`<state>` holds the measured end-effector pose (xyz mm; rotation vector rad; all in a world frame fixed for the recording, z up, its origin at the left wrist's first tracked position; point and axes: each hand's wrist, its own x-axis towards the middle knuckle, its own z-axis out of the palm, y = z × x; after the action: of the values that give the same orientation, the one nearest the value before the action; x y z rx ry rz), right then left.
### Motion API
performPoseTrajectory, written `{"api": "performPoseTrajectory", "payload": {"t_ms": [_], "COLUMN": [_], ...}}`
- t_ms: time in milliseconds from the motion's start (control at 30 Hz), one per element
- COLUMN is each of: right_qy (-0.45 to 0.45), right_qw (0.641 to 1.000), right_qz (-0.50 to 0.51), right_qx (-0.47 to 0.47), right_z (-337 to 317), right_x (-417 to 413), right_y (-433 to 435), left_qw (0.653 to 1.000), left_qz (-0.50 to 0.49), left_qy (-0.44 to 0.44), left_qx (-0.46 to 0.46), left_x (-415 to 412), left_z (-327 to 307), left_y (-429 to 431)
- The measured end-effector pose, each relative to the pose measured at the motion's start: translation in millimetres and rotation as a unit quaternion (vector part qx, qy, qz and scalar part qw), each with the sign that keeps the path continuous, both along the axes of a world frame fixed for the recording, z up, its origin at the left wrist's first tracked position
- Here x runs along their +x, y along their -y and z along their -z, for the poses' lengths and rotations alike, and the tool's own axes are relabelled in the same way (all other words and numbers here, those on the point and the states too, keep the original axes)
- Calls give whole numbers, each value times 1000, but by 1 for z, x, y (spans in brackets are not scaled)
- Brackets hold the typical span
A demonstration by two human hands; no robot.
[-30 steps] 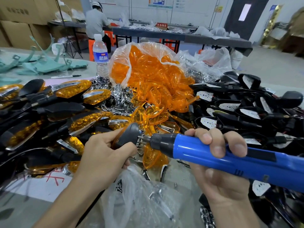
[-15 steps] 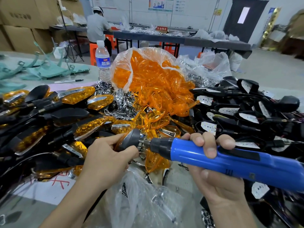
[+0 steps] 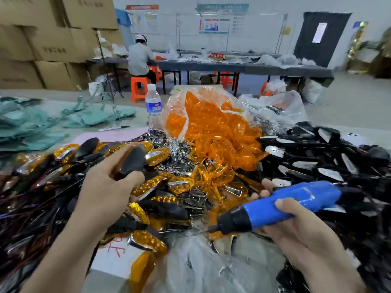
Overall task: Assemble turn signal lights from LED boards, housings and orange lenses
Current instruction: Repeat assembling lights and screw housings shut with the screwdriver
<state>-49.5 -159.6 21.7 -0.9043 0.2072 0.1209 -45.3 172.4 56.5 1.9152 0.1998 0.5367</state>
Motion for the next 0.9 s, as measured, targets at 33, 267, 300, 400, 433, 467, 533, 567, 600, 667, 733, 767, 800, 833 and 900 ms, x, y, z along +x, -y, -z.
{"api": "performPoseTrajectory", "payload": {"t_ms": [33,267,300,400,433,467,533,567,600,667,733,767,800,833,900], "right_qy": [-8,-66,-64,-49,-50,-55,-62,-63,-66,-67,-64,-60,-56,-51,-37], "right_qw": [1000,940,921,834,801,770,719,698,675,621,545,511,485,461,424], "right_qz": [-3,-2,2,-17,-27,-34,-41,-40,-39,-26,1,12,17,19,21], "right_qx": [-14,-334,-385,-550,-596,-634,-691,-712,-733,-781,-836,-857,-873,-886,-905], "right_z": [-1,-18,-19,-16,-13,-11,-1,4,7,13,12,12,11,12,17], "right_x": [2,-1,-1,3,6,9,15,18,19,19,17,16,16,17,19], "right_y": [-2,-7,-5,1,4,6,9,9,8,3,-4,-8,-11,-14,-18], "left_qw": [999,892,899,931,938,942,953,957,960,960,960,961,961,959,947], "left_qz": [-22,-95,-67,28,44,53,48,38,25,9,-4,-20,-39,-56,-65], "left_qy": [13,85,62,-19,-44,-63,-82,-86,-90,-103,-118,-111,-87,-50,56], "left_qx": [48,434,428,363,342,325,289,274,265,261,255,254,261,273,310], "left_x": [3,42,52,73,77,78,79,79,79,78,79,77,73,67,51], "left_z": [-5,-26,-23,-7,-2,1,6,9,11,16,16,13,10,5,-3], "left_y": [-7,-55,-62,-83,-89,-93,-101,-105,-109,-115,-115,-112,-107,-99,-75]}}
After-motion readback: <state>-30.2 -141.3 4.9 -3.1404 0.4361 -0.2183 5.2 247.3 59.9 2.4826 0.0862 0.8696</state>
